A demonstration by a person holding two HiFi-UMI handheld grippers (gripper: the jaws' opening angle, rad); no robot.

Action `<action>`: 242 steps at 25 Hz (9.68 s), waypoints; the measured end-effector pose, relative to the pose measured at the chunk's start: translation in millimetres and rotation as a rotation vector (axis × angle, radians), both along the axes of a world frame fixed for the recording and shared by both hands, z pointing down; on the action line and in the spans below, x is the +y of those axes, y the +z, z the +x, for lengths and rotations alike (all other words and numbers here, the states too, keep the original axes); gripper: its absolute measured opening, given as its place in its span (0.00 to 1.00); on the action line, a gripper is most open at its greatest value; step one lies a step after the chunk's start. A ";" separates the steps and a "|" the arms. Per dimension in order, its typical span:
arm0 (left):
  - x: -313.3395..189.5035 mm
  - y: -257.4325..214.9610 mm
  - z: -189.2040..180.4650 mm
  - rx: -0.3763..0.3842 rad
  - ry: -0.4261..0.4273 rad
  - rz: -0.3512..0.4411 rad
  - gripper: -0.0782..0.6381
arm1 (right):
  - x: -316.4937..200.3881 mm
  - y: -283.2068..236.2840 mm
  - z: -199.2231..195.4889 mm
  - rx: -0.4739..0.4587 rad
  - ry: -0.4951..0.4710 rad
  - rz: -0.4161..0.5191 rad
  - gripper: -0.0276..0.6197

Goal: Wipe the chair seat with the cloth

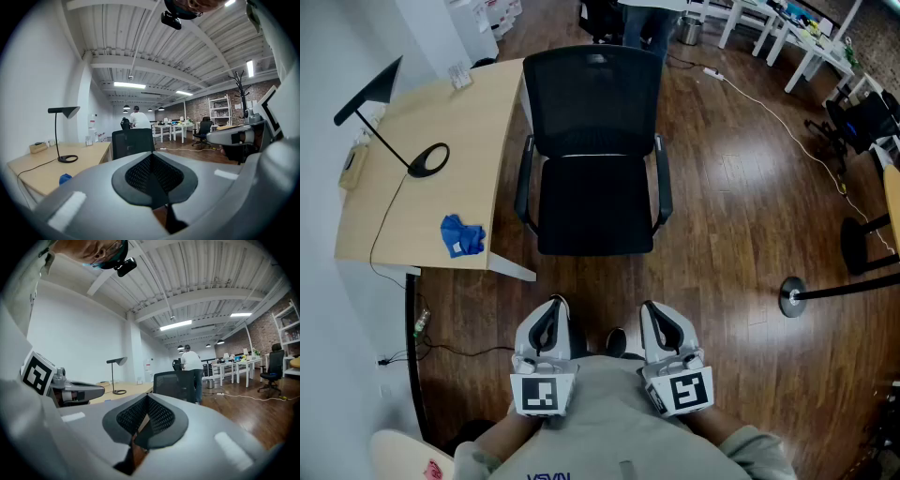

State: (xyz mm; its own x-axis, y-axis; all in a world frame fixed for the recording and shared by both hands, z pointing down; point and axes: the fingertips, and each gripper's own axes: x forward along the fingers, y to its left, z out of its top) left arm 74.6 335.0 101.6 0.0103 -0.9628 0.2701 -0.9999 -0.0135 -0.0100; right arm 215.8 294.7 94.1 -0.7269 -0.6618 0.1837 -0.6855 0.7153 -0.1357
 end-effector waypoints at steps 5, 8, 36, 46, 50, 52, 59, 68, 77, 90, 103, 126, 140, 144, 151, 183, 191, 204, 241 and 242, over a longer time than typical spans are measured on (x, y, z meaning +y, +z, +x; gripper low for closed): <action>-29.8 7.0 -46.1 0.016 -0.017 0.012 0.12 | -25.0 6.3 -40.0 0.041 -0.031 0.003 0.07; -47.1 8.3 -87.1 0.009 -0.056 0.010 0.12 | -44.8 5.7 -77.3 0.061 -0.068 0.015 0.11; 0.3 95.9 -484.8 0.012 -0.659 -0.083 0.12 | -37.8 136.0 -564.5 0.317 -0.844 -0.015 0.33; 7.9 142.3 -488.0 0.038 -0.698 -0.168 0.12 | -18.8 222.8 -581.9 0.480 -0.945 -0.041 0.36; -0.3 157.7 -483.8 0.044 -0.713 -0.189 0.12 | -10.8 249.3 -581.5 0.529 -0.992 -0.049 0.40; -3.5 162.3 -484.3 0.040 -0.731 -0.189 0.12 | -8.4 260.9 -580.8 0.552 -1.003 -0.038 0.40; -14.4 158.2 -483.5 0.009 -0.769 -0.207 0.12 | -19.3 254.5 -580.2 0.501 -0.982 -0.039 0.20; -110.8 140.5 -419.1 0.013 -0.612 -0.175 0.12 | -131.4 192.7 -510.4 0.372 -0.765 -0.068 0.20; -269.3 147.4 -307.6 0.008 -0.402 -0.147 0.12 | -284.1 189.4 -393.6 0.360 -0.518 -0.107 0.20; -356.8 265.8 -214.4 0.030 -0.273 -0.272 0.12 | -386.1 291.3 -352.7 0.352 -0.452 -0.215 0.20; -368.5 426.7 -241.5 0.131 -0.293 -0.353 0.12 | -433.8 475.5 -435.7 0.417 -0.427 -0.318 0.20; -392.9 471.9 -230.8 0.131 -0.188 -0.442 0.12 | -508.4 550.0 -406.3 0.481 -0.276 -0.387 0.20; -455.1 459.2 -129.2 0.129 0.029 -0.400 0.12 | -567.8 544.3 -189.4 0.517 0.146 -0.500 0.20; -459.6 469.3 -111.5 0.136 0.069 -0.430 0.12 | -575.9 544.2 -135.8 0.501 0.300 -0.532 0.20; -469.3 483.2 -99.5 0.115 0.106 -0.437 0.12 | -571.7 557.2 -71.7 0.477 0.489 -0.578 0.20; -341.6 458.4 -239.9 0.157 -0.310 -0.420 0.12 | -434.1 511.4 -376.3 0.471 -0.242 -0.350 0.20; -292.4 467.7 -258.3 0.166 -0.424 -0.442 0.12 | -374.4 539.5 -438.9 0.495 -0.433 -0.368 0.20; -300.6 477.5 -234.2 0.160 -0.385 -0.450 0.12 | -398.0 560.8 -394.3 0.529 -0.310 -0.398 0.20; -423.4 485.7 -57.4 0.102 0.139 -0.467 0.12 | -483.3 586.8 -28.2 0.470 0.589 -0.684 0.19; -421.3 488.4 -59.4 0.104 0.131 -0.469 0.12 | -482.4 589.3 -30.2 0.475 0.582 -0.682 0.19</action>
